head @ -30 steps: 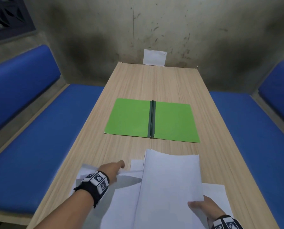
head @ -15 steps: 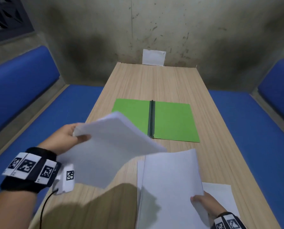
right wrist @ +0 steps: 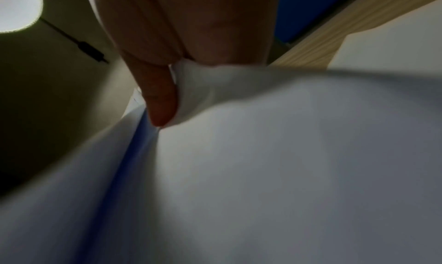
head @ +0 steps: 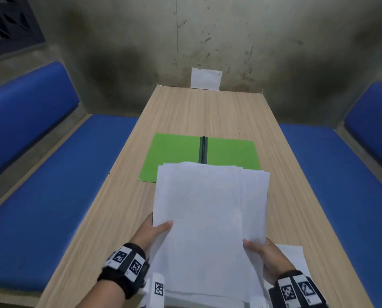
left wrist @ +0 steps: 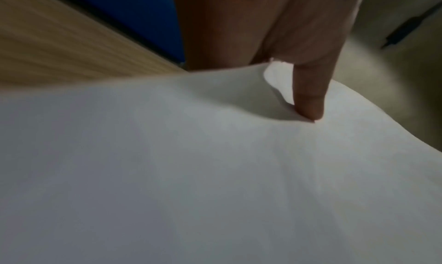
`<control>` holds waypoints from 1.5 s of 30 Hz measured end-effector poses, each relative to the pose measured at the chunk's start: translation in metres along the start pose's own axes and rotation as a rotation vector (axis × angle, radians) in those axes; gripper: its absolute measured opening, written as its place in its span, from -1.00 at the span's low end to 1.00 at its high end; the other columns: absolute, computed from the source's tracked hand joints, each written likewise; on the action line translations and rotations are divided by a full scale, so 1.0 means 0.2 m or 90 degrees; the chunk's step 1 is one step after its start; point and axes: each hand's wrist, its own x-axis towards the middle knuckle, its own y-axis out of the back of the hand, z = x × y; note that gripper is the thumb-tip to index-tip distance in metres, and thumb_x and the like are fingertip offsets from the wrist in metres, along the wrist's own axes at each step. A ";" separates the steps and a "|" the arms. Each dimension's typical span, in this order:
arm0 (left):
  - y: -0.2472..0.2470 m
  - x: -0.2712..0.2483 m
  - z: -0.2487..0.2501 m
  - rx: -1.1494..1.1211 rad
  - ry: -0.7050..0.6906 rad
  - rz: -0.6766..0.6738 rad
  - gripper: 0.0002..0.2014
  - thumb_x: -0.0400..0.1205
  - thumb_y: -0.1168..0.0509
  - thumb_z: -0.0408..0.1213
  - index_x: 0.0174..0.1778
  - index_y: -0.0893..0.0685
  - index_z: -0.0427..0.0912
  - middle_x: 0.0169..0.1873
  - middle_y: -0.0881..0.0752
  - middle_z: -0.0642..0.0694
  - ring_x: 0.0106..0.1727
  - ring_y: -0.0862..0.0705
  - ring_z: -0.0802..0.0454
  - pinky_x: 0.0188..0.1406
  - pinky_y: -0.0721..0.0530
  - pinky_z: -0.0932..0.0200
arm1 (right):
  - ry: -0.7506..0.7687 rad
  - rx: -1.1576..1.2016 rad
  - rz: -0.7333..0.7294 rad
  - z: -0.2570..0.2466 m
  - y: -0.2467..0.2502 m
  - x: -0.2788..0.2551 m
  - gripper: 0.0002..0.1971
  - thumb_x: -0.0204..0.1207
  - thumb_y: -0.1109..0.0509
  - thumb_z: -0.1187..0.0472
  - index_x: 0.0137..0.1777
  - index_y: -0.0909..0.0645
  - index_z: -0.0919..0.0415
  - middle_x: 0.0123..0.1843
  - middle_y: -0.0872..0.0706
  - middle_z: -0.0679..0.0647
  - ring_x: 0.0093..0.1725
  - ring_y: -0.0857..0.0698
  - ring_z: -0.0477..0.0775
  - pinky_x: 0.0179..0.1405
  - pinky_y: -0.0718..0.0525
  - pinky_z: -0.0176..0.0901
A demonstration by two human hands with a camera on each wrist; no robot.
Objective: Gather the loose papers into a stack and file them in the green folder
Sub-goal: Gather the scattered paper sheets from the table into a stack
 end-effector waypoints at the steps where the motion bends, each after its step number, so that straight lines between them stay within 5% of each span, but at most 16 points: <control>1: 0.00 0.01 -0.01 -0.020 0.000 0.006 -0.20 0.16 -0.57 -0.07 0.34 -0.48 -0.10 0.27 -0.68 -0.13 0.28 -0.66 -0.11 0.39 -0.53 -0.17 | 0.005 0.000 -0.020 -0.02 -0.02 -0.01 -0.70 0.51 -0.33 0.47 0.24 -0.62 0.47 0.14 -0.78 0.43 0.12 -0.76 0.39 0.22 -0.67 0.23; 4: -0.02 0.02 -0.03 -0.049 -0.004 0.019 -0.01 0.03 -0.64 -0.06 0.40 -0.40 -0.14 0.29 -0.65 -0.12 0.31 -0.62 -0.10 0.40 -0.51 -0.12 | 0.018 -0.008 -0.084 -0.06 -0.07 -0.03 -0.67 0.36 -0.44 0.42 0.15 -0.67 0.42 -0.03 -0.84 0.33 -0.09 -0.83 0.26 -0.17 -0.79 0.00; 7: -0.01 0.03 -0.05 -0.051 0.001 0.014 0.07 -0.03 -0.69 -0.02 0.43 -0.41 -0.10 0.30 -0.65 -0.06 0.33 -0.60 -0.04 0.40 -0.49 -0.05 | 0.026 -0.015 -0.112 -0.07 -0.12 -0.02 -0.56 0.25 -0.46 0.27 0.17 -0.65 0.36 -0.11 -0.86 0.22 -0.17 -0.84 0.15 -0.26 -0.78 -0.08; 12: 0.06 0.02 -0.10 -0.001 0.069 -0.012 -0.13 -0.12 -0.73 -0.12 0.15 -0.66 -0.20 -0.01 -0.84 -0.14 0.05 -0.78 -0.10 0.13 -0.66 -0.06 | 0.031 -0.094 -0.116 -0.05 -0.15 0.03 -0.45 0.20 -0.55 0.14 0.23 -0.62 0.23 0.05 -0.84 0.21 0.01 -0.81 0.19 -0.05 -0.77 0.00; 14: 0.08 0.02 -0.14 0.033 0.075 0.016 -0.29 0.10 -0.68 -0.26 0.20 -0.63 -0.20 -0.10 -0.85 -0.10 -0.03 -0.78 -0.06 0.00 -0.67 0.01 | 0.033 -0.182 -0.114 -0.02 -0.15 0.06 -0.53 0.33 -0.50 0.22 0.28 -0.59 0.19 0.11 -0.82 0.13 0.08 -0.79 0.11 0.03 -0.76 -0.09; 16: 0.10 0.02 -0.16 0.075 0.097 0.075 -0.41 0.34 -0.55 -0.40 0.31 -0.55 -0.30 -0.01 -0.78 -0.14 0.02 -0.73 -0.13 0.01 -0.63 0.03 | 0.048 -0.390 -0.086 -0.01 -0.13 0.10 -0.55 0.49 -0.42 0.23 0.39 -0.48 0.16 0.19 -0.70 0.01 0.14 -0.70 -0.02 0.13 -0.68 -0.24; 20: 0.13 0.01 -0.22 0.201 0.132 0.163 -0.54 0.48 -0.43 -0.42 0.29 -0.55 -0.48 0.14 -0.70 -0.27 0.10 -0.64 -0.15 0.11 -0.54 0.11 | 0.051 -0.921 0.065 -0.01 0.02 0.17 -0.28 0.44 -0.44 0.09 0.59 -0.23 -0.02 0.53 -0.38 -0.01 0.51 -0.38 0.05 0.48 -0.41 0.01; 22: 0.14 0.01 -0.25 0.201 0.145 0.182 -0.54 0.48 -0.44 -0.42 0.27 -0.55 -0.48 0.20 -0.67 -0.28 0.23 -0.63 -0.21 0.19 -0.49 0.09 | 0.013 -1.014 0.088 0.00 0.09 0.17 -0.28 0.36 -0.49 0.04 0.52 -0.29 -0.07 0.47 -0.44 -0.05 0.48 -0.41 0.07 0.42 -0.41 0.06; 25: 0.16 0.02 -0.29 0.188 0.152 0.194 -0.58 0.45 -0.46 -0.46 0.22 -0.60 -0.48 0.20 -0.70 -0.33 0.10 -0.66 -0.17 0.18 -0.53 0.06 | -0.048 -1.038 0.111 -0.01 0.17 0.16 -0.54 0.40 -0.42 0.01 0.30 -0.43 -0.13 0.15 -0.60 -0.11 0.38 -0.52 0.03 0.41 -0.30 0.04; 27: 0.17 0.02 -0.30 0.179 0.154 0.193 -0.59 0.45 -0.45 -0.47 0.21 -0.60 -0.47 0.18 -0.71 -0.34 0.05 -0.64 -0.13 0.15 -0.54 0.07 | -0.068 -1.051 0.168 -0.04 0.22 0.14 -0.70 0.50 -0.28 0.11 0.23 -0.55 -0.10 0.16 -0.69 -0.11 0.34 -0.58 -0.02 0.44 -0.22 0.02; 32: 0.17 0.03 -0.30 0.179 0.146 0.187 -0.59 0.46 -0.44 -0.45 0.24 -0.59 -0.42 0.18 -0.70 -0.30 0.05 -0.61 -0.09 0.13 -0.50 0.11 | 0.029 -0.840 0.401 -0.32 0.39 0.05 -0.83 0.60 -0.16 0.25 0.01 -0.58 0.22 0.27 -0.69 0.29 0.25 -0.64 0.28 0.22 -0.55 0.03; 35: 0.17 0.04 -0.31 0.179 0.143 0.199 -0.55 0.44 -0.46 -0.45 0.25 -0.58 -0.40 0.21 -0.69 -0.31 0.14 -0.65 -0.16 0.20 -0.53 0.06 | 0.156 -0.625 0.461 -0.55 0.40 -0.06 -0.74 0.63 -0.23 0.30 0.21 -0.58 0.44 0.28 -0.64 0.47 0.25 -0.60 0.41 0.18 -0.54 0.12; 38: 0.16 0.06 -0.31 0.178 0.134 0.190 -0.53 0.41 -0.47 -0.46 0.25 -0.58 -0.38 0.19 -0.70 -0.30 0.09 -0.64 -0.12 0.21 -0.53 0.06 | 0.296 -0.362 0.375 -0.69 0.29 -0.19 -0.81 0.62 -0.27 0.32 0.16 -0.60 0.37 -0.02 -0.69 0.31 -0.16 -0.66 0.15 -0.28 -0.58 -0.14; 41: 0.13 0.06 -0.32 0.162 0.129 0.178 -0.51 0.41 -0.49 -0.42 0.26 -0.58 -0.36 0.19 -0.71 -0.28 0.11 -0.67 -0.14 0.22 -0.56 0.03 | 0.287 -0.203 0.270 -0.66 0.14 -0.22 -0.90 0.64 -0.25 0.32 0.09 -0.53 0.30 -0.24 -0.69 0.08 -0.39 -0.66 -0.07 -0.58 -0.60 -0.56; 42: 0.11 0.06 -0.31 0.156 0.117 0.172 -0.51 0.43 -0.48 -0.36 0.28 -0.58 -0.36 0.21 -0.70 -0.28 0.13 -0.66 -0.14 0.22 -0.55 0.04 | 0.256 -0.150 0.218 -0.60 0.11 -0.17 -0.86 0.64 -0.24 0.32 0.11 -0.55 0.36 -0.20 -0.77 0.12 -0.36 -0.69 0.01 -0.49 -0.67 -0.55; 45: 0.07 0.04 -0.26 0.161 0.096 0.171 -0.44 0.56 -0.33 -0.07 0.41 -0.46 -0.31 0.39 -0.57 -0.24 0.35 -0.55 -0.15 0.36 -0.42 0.05 | 0.121 -0.083 0.138 -0.37 0.03 0.02 -0.72 0.62 -0.28 0.32 0.27 -0.55 0.45 0.07 -0.80 0.33 -0.16 -0.75 0.22 -0.09 -0.74 0.02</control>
